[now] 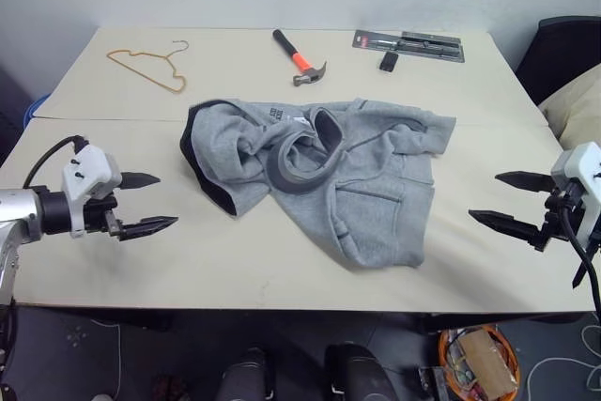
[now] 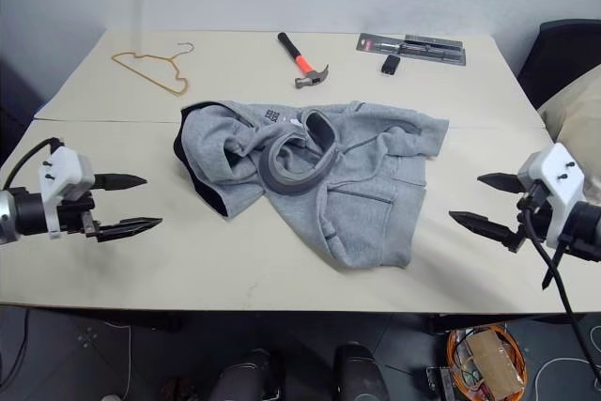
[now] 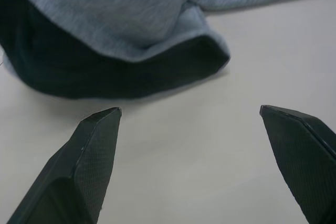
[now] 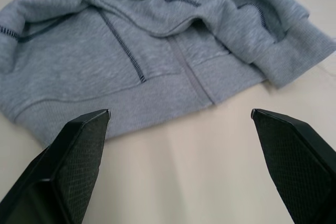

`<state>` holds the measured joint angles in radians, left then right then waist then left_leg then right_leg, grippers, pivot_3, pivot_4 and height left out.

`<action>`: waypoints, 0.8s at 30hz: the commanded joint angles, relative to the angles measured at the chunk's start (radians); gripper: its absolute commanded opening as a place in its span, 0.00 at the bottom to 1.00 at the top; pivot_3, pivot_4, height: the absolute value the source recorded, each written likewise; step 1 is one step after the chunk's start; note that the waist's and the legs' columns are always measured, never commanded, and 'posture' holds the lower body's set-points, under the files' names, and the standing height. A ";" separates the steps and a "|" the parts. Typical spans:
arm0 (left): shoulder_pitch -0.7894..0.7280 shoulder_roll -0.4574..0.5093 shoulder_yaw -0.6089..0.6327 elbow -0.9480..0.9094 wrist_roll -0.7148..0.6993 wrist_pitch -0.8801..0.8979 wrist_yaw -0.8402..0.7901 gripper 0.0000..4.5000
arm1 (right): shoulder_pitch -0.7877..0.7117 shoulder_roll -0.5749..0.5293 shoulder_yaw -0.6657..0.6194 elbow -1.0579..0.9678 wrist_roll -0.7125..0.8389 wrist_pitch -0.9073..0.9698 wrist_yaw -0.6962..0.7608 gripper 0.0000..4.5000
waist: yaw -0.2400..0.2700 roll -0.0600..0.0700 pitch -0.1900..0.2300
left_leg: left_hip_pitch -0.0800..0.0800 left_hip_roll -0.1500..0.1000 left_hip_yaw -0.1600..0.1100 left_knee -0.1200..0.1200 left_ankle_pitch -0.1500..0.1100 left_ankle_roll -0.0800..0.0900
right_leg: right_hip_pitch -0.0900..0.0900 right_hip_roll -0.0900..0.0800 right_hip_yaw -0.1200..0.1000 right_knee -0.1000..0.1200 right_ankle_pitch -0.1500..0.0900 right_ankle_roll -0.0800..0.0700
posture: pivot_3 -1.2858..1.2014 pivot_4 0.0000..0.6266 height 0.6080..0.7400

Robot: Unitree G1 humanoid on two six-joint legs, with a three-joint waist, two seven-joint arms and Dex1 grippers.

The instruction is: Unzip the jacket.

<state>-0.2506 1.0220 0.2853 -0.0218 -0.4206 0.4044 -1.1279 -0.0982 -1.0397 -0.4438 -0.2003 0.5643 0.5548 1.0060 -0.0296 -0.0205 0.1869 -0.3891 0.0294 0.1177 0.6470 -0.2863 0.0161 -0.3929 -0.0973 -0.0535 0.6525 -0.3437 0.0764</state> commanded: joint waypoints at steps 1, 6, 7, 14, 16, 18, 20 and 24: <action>-0.057 -0.014 0.000 -0.102 -0.081 0.069 0.004 0.99 | -0.023 0.009 -0.030 -0.104 0.081 0.054 -0.010 1.00 | 0.002 0.000 0.000 | 0.000 0.000 0.000 0.000 0.000 0.000 | 0.000 0.000 0.000 0.000 0.000 0.000 | 0.52 0.24 1.00; -0.213 -0.056 -0.154 -0.211 -0.093 0.097 -0.025 0.99 | -0.038 -0.013 -0.012 -0.204 0.157 0.123 0.007 1.00 | 0.012 0.000 0.000 | -0.001 0.000 -0.001 0.001 0.000 0.000 | 0.001 0.000 0.000 0.000 0.000 0.000 | 0.52 0.24 1.00; -0.253 -0.066 -0.202 -0.213 -0.064 0.077 -0.036 0.99 | -0.046 -0.016 -0.006 -0.212 0.160 0.125 0.011 1.00 | 0.014 0.000 0.000 | -0.001 -0.001 -0.001 0.002 0.000 0.000 | 0.001 0.000 -0.001 0.000 0.000 0.000 | 0.52 0.24 1.00; -0.586 -0.260 -0.537 -0.006 0.200 -0.178 -0.130 0.99 | -0.076 -0.012 0.021 -0.298 0.185 0.145 0.000 1.00 | 0.032 -0.001 0.000 | -0.002 -0.001 0.001 0.005 0.000 0.001 | 0.001 0.003 0.000 0.000 0.001 0.001 | 0.52 0.24 1.00; -0.667 -0.322 -0.597 0.109 0.276 -0.280 -0.139 0.99 | -0.059 -0.010 0.010 -0.323 0.188 0.150 -0.006 1.00 | 0.033 -0.001 0.001 | -0.003 -0.001 0.001 0.006 0.000 0.002 | 0.001 0.003 0.000 0.000 0.001 0.001 | 0.52 0.24 1.00; -0.740 -0.384 -0.647 0.234 0.354 -0.377 -0.127 0.99 | -0.050 -0.008 0.001 -0.344 0.192 0.156 -0.017 1.00 | 0.034 -0.001 0.001 | -0.004 -0.001 0.001 0.008 0.000 0.002 | 0.001 0.003 -0.001 -0.001 0.001 0.001 | 0.52 0.24 1.00; -0.791 -0.438 -0.674 0.337 0.401 -0.432 -0.116 0.99 | -0.042 -0.005 -0.010 -0.367 0.198 0.165 -0.036 1.00 | 0.033 -0.002 0.001 | -0.005 -0.001 0.001 0.011 0.000 0.004 | 0.001 0.003 0.000 0.000 0.001 0.002 | 0.52 0.24 1.00; -0.859 -0.538 -0.707 0.501 0.481 -0.470 -0.071 0.99 | -0.010 0.010 -0.061 -0.435 0.237 0.202 -0.092 1.00 | 0.030 -0.002 0.001 | -0.006 -0.001 0.000 0.013 -0.001 0.005 | 0.000 0.003 0.000 0.000 0.001 0.003 | 0.52 0.24 1.00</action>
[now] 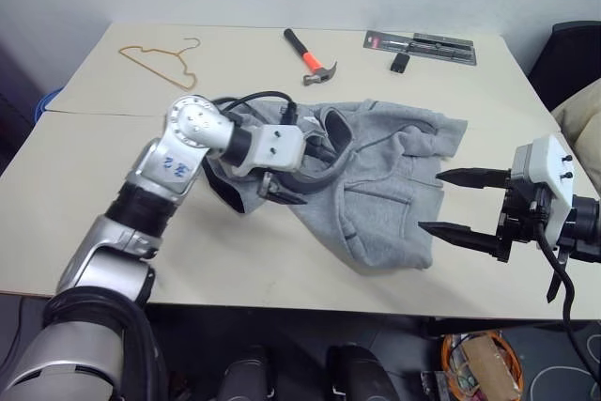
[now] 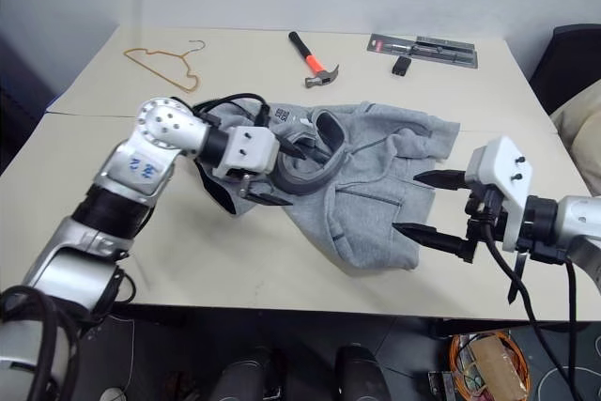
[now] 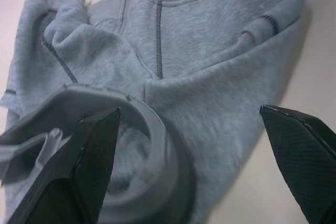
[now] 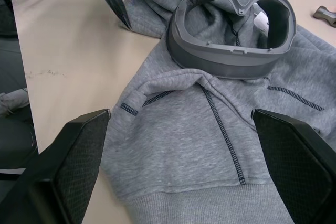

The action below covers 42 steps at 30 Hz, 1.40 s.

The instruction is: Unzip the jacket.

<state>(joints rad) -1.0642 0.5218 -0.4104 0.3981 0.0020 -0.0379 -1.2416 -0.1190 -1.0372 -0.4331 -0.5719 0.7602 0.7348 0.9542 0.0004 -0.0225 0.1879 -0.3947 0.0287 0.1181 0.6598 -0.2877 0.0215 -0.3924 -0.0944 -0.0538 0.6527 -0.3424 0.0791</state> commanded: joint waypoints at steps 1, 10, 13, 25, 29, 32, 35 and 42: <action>-0.061 -0.062 -0.021 0.118 0.082 -0.025 0.059 0.99 | 0.019 0.012 -0.087 -0.082 0.054 0.033 -0.056 1.00 | 0.000 -0.001 0.000 | 0.000 0.000 0.000 0.000 0.000 0.000 | 0.000 0.000 0.000 0.000 0.000 0.000 | 0.52 0.24 1.00; -0.104 -0.179 -0.052 0.256 0.221 0.022 0.156 0.99 | 0.094 0.047 -0.155 -0.193 0.110 0.074 -0.181 1.00 | 0.002 -0.001 0.001 | -0.008 0.000 -0.006 0.005 -0.001 0.001 | -0.002 -0.001 -0.005 0.000 0.001 0.001 | 0.52 0.24 1.00; -0.107 -0.198 -0.054 0.274 0.240 0.025 0.165 0.90 | 0.106 0.047 -0.165 -0.203 0.117 0.074 -0.202 1.00 | 0.003 -0.001 0.001 | -0.008 0.000 -0.007 0.006 0.000 0.001 | -0.002 -0.001 -0.006 0.000 0.001 0.001 | 0.52 0.24 1.00; -0.030 -0.193 0.077 0.115 0.103 0.197 0.092 0.16 | 0.117 0.035 -0.156 -0.189 0.111 0.048 -0.214 1.00 | 0.001 -0.001 0.001 | -0.008 0.000 -0.008 0.006 0.000 0.001 | -0.001 -0.002 -0.008 0.000 0.001 0.001 | 0.52 0.24 1.00; 0.035 -0.153 0.237 -0.112 -0.084 0.460 0.062 0.16 | 0.095 0.027 -0.129 -0.171 0.099 0.036 -0.203 1.00 | -0.001 -0.001 0.001 | -0.010 0.000 -0.010 0.007 0.000 0.000 | -0.001 -0.002 -0.010 0.001 0.001 0.001 | 0.52 0.24 1.00; 0.064 -0.097 0.313 -0.185 -0.084 0.497 0.152 0.16 | 0.072 0.022 -0.104 -0.151 0.090 0.025 -0.190 1.00 | -0.005 -0.001 0.001 | -0.010 0.000 -0.011 0.007 0.001 0.000 | -0.001 -0.002 -0.010 0.001 0.001 0.001 | 0.52 0.24 1.00; 0.087 -0.023 0.395 -0.230 -0.055 0.541 0.297 0.16 | 0.029 0.021 -0.054 -0.126 0.081 0.011 -0.178 1.00 | -0.007 -0.001 0.001 | -0.008 0.000 -0.010 0.007 0.001 -0.001 | -0.001 -0.001 -0.009 0.002 0.001 0.001 | 0.52 0.24 1.00; 0.164 0.254 0.585 -0.052 0.082 0.644 0.682 0.16 | -0.074 0.047 0.074 -0.074 0.070 -0.026 -0.137 1.00 | -0.019 -0.002 0.001 | -0.008 0.000 -0.011 0.006 0.001 -0.001 | -0.001 -0.001 -0.009 0.003 0.001 0.001 | 0.52 0.24 1.00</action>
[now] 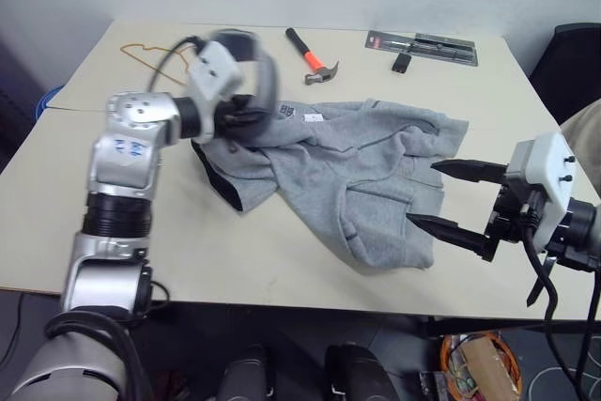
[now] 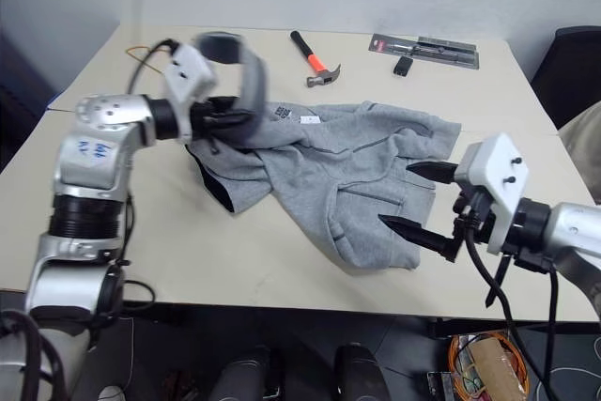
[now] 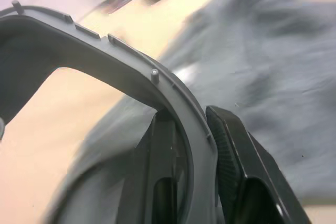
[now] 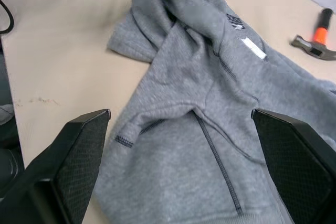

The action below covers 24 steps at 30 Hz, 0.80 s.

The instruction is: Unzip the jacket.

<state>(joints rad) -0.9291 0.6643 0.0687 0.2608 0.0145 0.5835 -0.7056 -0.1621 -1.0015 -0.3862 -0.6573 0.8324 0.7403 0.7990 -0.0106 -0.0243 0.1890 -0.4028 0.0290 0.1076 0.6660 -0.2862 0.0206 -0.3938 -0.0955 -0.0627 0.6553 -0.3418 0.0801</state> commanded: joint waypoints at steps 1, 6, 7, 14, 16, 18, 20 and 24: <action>0.062 0.164 0.123 0.130 0.082 0.015 0.179 0.16 | -0.048 0.019 0.050 0.021 -0.005 -0.037 0.023 1.00 | -0.017 0.000 0.000 | 0.000 0.001 0.000 0.000 0.000 0.000 | 0.000 0.000 0.000 0.000 0.000 0.000 | 0.52 0.24 1.00; 0.218 0.311 0.190 0.277 0.085 -0.010 0.241 0.16 | -0.114 0.063 0.157 0.064 -0.041 -0.073 0.047 1.00 | -0.016 -0.001 0.000 | 0.000 0.001 0.000 -0.003 0.000 -0.001 | -0.001 0.000 0.000 0.003 0.000 0.000 | 0.52 0.24 1.00; 0.240 0.319 0.199 0.287 0.080 -0.025 0.251 0.16 | -0.125 0.072 0.175 0.074 -0.051 -0.081 0.052 1.00 | -0.011 -0.002 0.000 | 0.000 0.000 0.000 -0.002 0.000 0.000 | -0.001 0.000 0.000 0.003 0.000 0.000 | 0.52 0.24 1.00; 0.362 0.338 0.230 0.320 0.051 0.001 0.264 0.29 | -0.175 0.109 0.246 0.115 -0.093 -0.114 0.082 1.00 | 0.028 -0.010 -0.001 | -0.002 -0.004 -0.003 0.000 -0.002 0.002 | 0.000 -0.008 -0.003 -0.001 0.000 0.000 | 0.52 0.24 1.00; 0.381 0.335 0.240 0.330 0.041 -0.013 0.268 0.41 | -0.178 0.113 0.251 0.121 -0.099 -0.118 0.088 1.00 | 0.021 -0.010 -0.001 | -0.002 -0.003 -0.003 -0.001 -0.003 0.001 | 0.000 -0.008 -0.003 -0.001 0.000 0.000 | 0.52 0.24 1.00; 0.391 0.331 0.248 0.320 0.024 -0.012 0.261 0.55 | -0.176 0.114 0.254 0.126 -0.106 -0.123 0.094 1.00 | 0.014 -0.010 -0.001 | -0.002 -0.003 -0.003 -0.002 -0.003 0.001 | -0.001 -0.007 -0.004 0.000 0.000 0.000 | 0.52 0.24 1.00; 0.396 0.328 0.258 0.297 0.006 0.005 0.258 0.71 | -0.173 0.111 0.251 0.129 -0.112 -0.127 0.100 1.00 | 0.009 -0.010 -0.001 | -0.002 -0.003 -0.003 -0.002 -0.003 0.001 | -0.001 -0.007 -0.005 0.001 0.000 0.000 | 0.52 0.24 1.00; 0.400 0.352 0.267 0.242 -0.021 0.053 0.239 0.99 | -0.138 0.093 0.221 0.126 -0.112 -0.115 0.106 1.00 | 0.008 -0.010 -0.001 | -0.002 -0.003 -0.003 -0.001 -0.002 0.001 | -0.001 -0.007 -0.005 0.001 0.000 0.000 | 0.52 0.24 1.00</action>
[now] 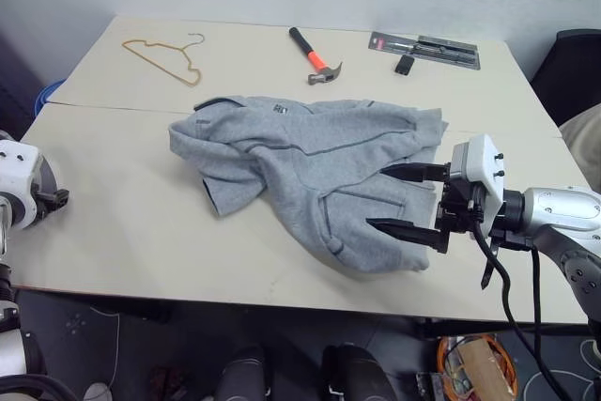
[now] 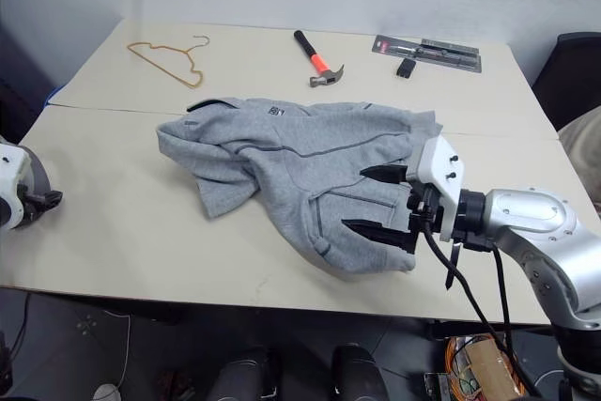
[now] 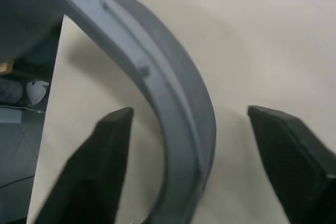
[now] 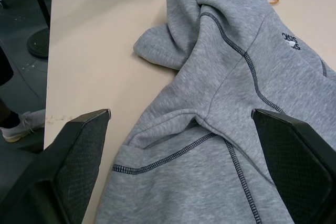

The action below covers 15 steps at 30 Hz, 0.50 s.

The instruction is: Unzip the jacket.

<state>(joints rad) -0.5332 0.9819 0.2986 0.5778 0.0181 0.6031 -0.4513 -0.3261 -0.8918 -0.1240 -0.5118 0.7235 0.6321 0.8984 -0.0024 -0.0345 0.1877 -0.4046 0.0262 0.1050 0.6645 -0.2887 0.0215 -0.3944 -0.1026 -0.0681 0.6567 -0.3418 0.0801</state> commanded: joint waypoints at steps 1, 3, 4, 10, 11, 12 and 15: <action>0.008 0.043 0.041 -0.097 -0.036 0.047 -0.029 1.00 | 0.042 -0.024 -0.048 -0.026 -0.004 -0.004 0.011 1.00 | 0.000 0.000 0.000 | 0.000 0.000 0.000 0.000 0.000 0.000 | 0.000 0.000 0.000 0.000 0.000 0.000 | 0.52 0.24 1.00; 0.024 0.069 0.056 -0.197 -0.086 0.109 -0.104 1.00 | 0.102 -0.047 -0.066 -0.045 -0.019 -0.011 0.026 1.00 | -0.001 0.000 0.000 | 0.000 0.000 0.000 0.000 0.000 0.000 | 0.000 0.000 0.000 0.000 0.000 0.000 | 0.52 0.24 1.00; 0.031 0.079 0.063 -0.241 -0.108 0.141 -0.131 1.00 | 0.125 -0.057 -0.073 -0.052 -0.025 -0.016 0.032 1.00 | -0.001 0.000 0.000 | 0.000 0.000 0.000 -0.001 0.000 0.000 | 0.000 0.000 0.000 0.000 0.000 0.000 | 0.52 0.24 1.00; 0.080 0.167 0.088 -0.598 -0.371 0.344 -0.433 1.00 | 0.294 -0.069 -0.053 -0.104 -0.139 -0.081 0.029 1.00 | -0.001 0.000 0.000 | 0.001 0.000 0.000 0.000 0.000 0.000 | 0.001 0.000 0.001 -0.003 0.000 0.000 | 0.52 0.24 1.00; 0.107 0.185 0.084 -0.665 -0.412 0.336 -0.497 1.00 | 0.328 -0.071 -0.035 -0.111 -0.178 -0.106 0.031 1.00 | -0.001 0.000 0.001 | 0.001 0.000 0.000 -0.001 0.000 -0.001 | 0.001 0.000 0.001 -0.004 0.000 0.000 | 0.52 0.24 1.00; 0.126 0.198 0.084 -0.708 -0.438 0.328 -0.535 1.00 | 0.350 -0.072 -0.024 -0.115 -0.204 -0.124 0.033 1.00 | -0.002 0.001 0.001 | 0.001 0.000 0.000 -0.001 0.000 -0.001 | 0.001 0.000 0.001 -0.003 0.000 0.000 | 0.52 0.24 1.00; 0.217 0.224 0.068 -0.885 -0.533 0.275 -0.688 1.00 | 0.411 -0.063 0.019 -0.106 -0.298 -0.187 0.024 1.00 | -0.007 0.002 0.001 | 0.002 0.000 0.001 -0.001 0.000 -0.002 | 0.001 0.000 0.002 -0.003 -0.001 -0.001 | 0.52 0.24 1.00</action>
<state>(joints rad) -0.3292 1.1806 0.3627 -0.2249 -0.4669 0.9054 -1.0707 0.0816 -0.9456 -0.1106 -0.5944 0.4669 0.4924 0.9248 -0.0094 -0.0325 0.1890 -0.4026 0.0267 0.1059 0.6630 -0.2884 0.0192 -0.3935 -0.1020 -0.0657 0.6536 -0.3427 0.0785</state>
